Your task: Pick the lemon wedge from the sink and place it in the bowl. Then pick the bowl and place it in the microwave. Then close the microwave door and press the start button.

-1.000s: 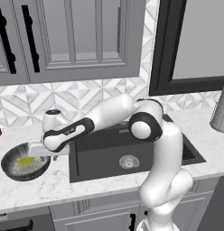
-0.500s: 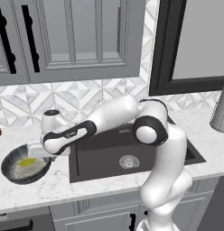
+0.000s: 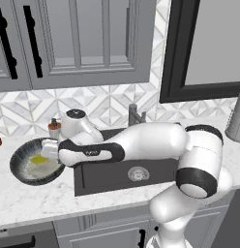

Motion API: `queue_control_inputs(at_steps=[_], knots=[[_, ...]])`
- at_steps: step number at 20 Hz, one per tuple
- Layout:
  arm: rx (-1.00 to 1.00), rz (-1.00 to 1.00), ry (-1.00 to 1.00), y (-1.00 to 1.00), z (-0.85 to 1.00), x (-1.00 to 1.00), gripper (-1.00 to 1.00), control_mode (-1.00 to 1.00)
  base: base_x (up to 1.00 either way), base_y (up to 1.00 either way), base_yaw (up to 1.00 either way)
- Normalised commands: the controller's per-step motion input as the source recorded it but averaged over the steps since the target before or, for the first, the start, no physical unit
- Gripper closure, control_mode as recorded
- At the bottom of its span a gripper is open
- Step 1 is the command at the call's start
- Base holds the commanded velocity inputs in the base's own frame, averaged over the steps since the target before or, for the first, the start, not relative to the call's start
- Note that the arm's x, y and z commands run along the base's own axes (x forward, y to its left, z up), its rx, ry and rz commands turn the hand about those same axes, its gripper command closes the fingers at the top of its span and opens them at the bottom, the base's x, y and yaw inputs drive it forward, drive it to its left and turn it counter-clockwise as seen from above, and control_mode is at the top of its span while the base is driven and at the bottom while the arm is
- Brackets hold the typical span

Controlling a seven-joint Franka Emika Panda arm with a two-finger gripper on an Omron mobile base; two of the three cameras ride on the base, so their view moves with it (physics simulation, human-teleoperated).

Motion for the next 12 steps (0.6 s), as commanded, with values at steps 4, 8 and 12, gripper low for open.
queue_control_inputs(at_steps=[4, 8, 12], knots=[[0.07, -0.33, 0.0, -0.67, 0.69, -0.11, 1.0, -1.0, 0.0, 0.0, 0.0], [0.0, -0.41, 0.02, -0.69, 0.56, -0.15, 1.0, -1.0, 0.0, 0.0, 0.0], [0.03, -0.44, 0.06, -0.77, 0.62, -0.22, 1.0, -1.0, 0.0, 0.0, 0.0]])
